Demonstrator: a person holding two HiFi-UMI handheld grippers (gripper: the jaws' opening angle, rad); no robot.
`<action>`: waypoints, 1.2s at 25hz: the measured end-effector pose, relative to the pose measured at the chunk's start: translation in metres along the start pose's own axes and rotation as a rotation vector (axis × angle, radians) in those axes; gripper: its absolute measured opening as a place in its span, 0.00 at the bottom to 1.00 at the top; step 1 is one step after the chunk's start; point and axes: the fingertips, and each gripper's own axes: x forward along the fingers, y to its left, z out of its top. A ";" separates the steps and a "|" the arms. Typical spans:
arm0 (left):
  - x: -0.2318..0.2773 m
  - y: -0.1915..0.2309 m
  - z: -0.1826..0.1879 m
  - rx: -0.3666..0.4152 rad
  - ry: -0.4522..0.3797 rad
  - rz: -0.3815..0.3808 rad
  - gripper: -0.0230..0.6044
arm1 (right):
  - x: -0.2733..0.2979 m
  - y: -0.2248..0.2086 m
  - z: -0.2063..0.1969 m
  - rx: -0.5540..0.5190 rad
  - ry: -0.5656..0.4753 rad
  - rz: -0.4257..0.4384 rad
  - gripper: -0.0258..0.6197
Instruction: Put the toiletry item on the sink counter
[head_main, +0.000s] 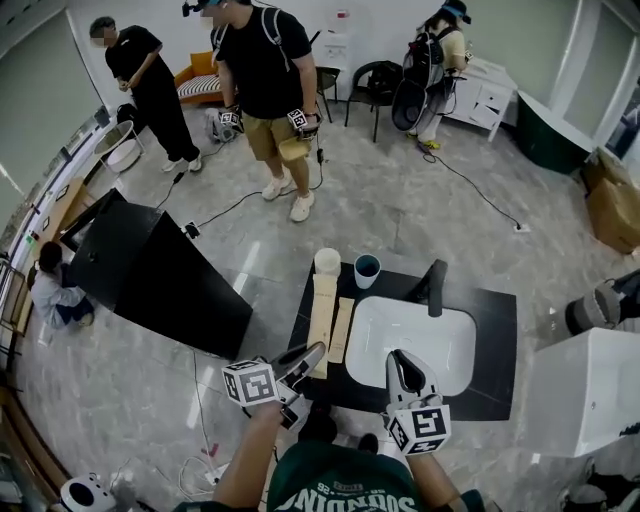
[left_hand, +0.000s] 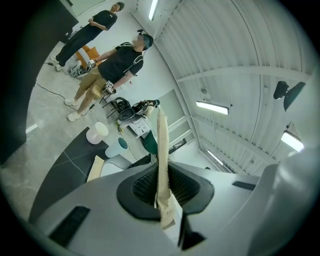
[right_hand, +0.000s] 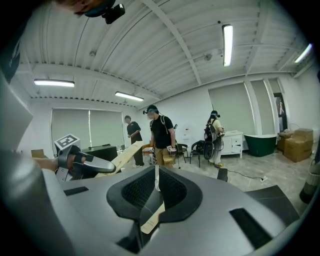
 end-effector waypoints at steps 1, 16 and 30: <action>0.002 0.008 0.005 -0.004 0.005 -0.002 0.11 | 0.008 0.002 0.000 -0.003 0.003 -0.004 0.12; 0.037 0.102 0.007 -0.065 0.129 0.025 0.11 | 0.076 0.002 -0.024 -0.012 0.084 -0.072 0.12; 0.042 0.194 -0.049 -0.182 0.264 0.149 0.11 | 0.103 -0.001 -0.048 0.023 0.141 -0.098 0.12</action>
